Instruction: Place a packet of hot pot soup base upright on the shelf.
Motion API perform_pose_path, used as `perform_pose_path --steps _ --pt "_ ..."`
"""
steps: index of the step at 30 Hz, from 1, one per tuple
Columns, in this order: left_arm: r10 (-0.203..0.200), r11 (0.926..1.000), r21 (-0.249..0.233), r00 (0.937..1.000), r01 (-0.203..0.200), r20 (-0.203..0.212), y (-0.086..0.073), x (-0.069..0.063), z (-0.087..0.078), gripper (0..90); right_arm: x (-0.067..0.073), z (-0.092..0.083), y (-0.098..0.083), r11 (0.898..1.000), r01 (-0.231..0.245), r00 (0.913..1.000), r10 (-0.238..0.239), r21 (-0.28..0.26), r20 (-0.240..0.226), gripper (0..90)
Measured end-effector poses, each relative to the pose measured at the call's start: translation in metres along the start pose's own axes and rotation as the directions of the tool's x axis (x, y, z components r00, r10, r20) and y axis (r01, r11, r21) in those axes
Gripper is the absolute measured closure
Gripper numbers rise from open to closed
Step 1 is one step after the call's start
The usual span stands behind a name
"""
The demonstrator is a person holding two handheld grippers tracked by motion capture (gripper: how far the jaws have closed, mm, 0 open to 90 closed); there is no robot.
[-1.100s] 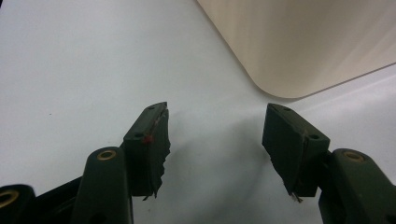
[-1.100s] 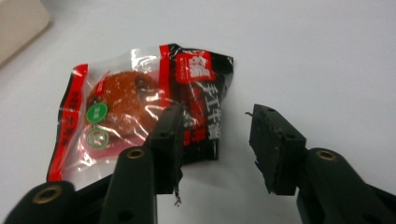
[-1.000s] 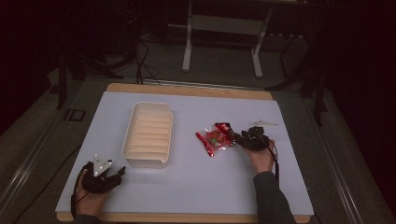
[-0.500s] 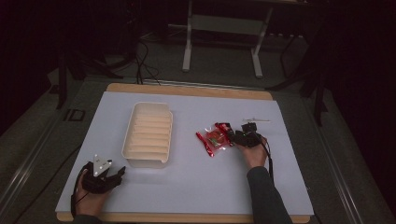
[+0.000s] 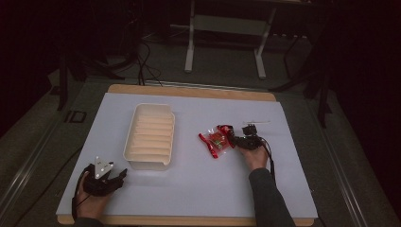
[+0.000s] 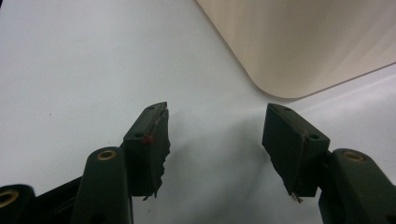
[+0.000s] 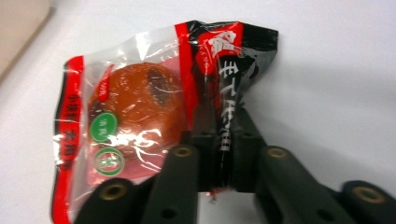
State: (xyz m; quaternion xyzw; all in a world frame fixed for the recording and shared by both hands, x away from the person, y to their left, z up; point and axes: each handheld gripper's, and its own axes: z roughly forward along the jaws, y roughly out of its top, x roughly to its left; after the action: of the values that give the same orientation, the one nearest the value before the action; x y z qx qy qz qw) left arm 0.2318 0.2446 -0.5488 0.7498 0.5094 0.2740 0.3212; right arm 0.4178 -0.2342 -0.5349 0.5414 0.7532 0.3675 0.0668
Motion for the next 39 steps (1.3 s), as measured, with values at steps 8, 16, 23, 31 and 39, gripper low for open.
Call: perform_pose_path --steps 8,16,23,31,39 --pt "-0.002 1.0000 0.000 1.0000 0.002 0.000 0.000 0.000 0.000 41.1 0.007 -0.001 0.004 0.999 0.033 0.9992 -0.033 -0.006 0.022 86.7" --pt "-0.002 1.0000 0.000 1.0000 0.002 0.000 0.000 0.000 0.000 41.1 0.015 -0.008 0.011 0.996 0.076 0.9966 -0.075 -0.043 0.033 87.2" --pt "-0.003 1.0000 0.000 1.0000 0.003 0.001 0.000 0.000 0.000 41.1 0.021 -0.012 0.016 0.994 0.097 0.9948 -0.096 -0.047 0.036 87.3" --pt "-0.003 1.0000 0.001 1.0000 0.003 -0.001 0.000 0.000 0.000 41.0 0.030 -0.018 0.023 0.989 0.127 0.9918 -0.126 -0.070 0.019 87.5" --pt "-0.003 1.0000 0.001 1.0000 0.003 0.001 0.000 0.000 0.000 41.0 0.040 -0.022 0.028 0.983 0.165 0.9863 -0.164 -0.084 0.020 87.6"
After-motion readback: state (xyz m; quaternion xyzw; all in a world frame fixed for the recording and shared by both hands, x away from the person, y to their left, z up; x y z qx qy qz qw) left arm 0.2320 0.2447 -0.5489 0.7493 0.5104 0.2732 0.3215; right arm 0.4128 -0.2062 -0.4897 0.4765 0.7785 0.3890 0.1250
